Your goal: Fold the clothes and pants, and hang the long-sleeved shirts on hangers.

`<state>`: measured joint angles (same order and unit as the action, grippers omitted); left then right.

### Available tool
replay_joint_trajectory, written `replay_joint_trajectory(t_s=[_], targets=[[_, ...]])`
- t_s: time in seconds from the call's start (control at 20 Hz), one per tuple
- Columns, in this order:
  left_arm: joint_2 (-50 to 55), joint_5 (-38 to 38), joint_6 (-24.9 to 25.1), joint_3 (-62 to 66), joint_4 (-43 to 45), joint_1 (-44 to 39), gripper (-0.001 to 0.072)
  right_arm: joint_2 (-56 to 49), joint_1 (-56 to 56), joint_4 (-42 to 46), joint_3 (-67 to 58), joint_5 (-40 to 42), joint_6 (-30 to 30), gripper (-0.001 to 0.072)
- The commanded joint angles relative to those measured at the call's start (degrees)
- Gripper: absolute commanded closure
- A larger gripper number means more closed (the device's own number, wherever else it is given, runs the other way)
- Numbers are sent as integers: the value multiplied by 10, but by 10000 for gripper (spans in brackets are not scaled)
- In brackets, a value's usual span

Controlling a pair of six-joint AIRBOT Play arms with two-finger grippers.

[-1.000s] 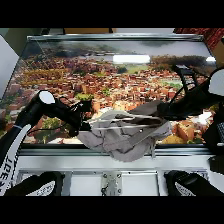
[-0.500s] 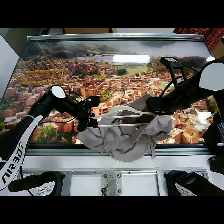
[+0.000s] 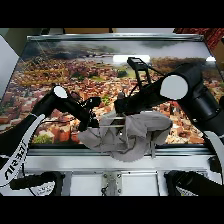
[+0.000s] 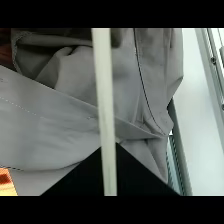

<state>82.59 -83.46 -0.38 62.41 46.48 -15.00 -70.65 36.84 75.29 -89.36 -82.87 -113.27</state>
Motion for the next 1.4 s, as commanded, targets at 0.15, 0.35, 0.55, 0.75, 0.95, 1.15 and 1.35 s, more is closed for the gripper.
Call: replay_joint_trajectory(t_s=[0.15,0.35,0.55,0.75,0.95,1.15,1.35], targets=[[0,-1,1,1,-1,1,696,-17,18,-10,-1,31,-16,653],[0,-5,1,1,0,1,695,-1,12,-10,-1,25,-16,5],[0,-5,1,1,0,1,695,43,-32,-11,-2,-54,33,5],[0,-5,1,1,0,1,696,61,-110,-86,-2,-100,157,5],[0,-5,1,1,0,1,695,63,-193,-219,-2,-130,382,5],[0,-5,1,1,0,1,695,75,-247,-210,14,-136,509,5],[0,-5,1,1,0,1,695,164,-412,-297,148,-72,672,5]])
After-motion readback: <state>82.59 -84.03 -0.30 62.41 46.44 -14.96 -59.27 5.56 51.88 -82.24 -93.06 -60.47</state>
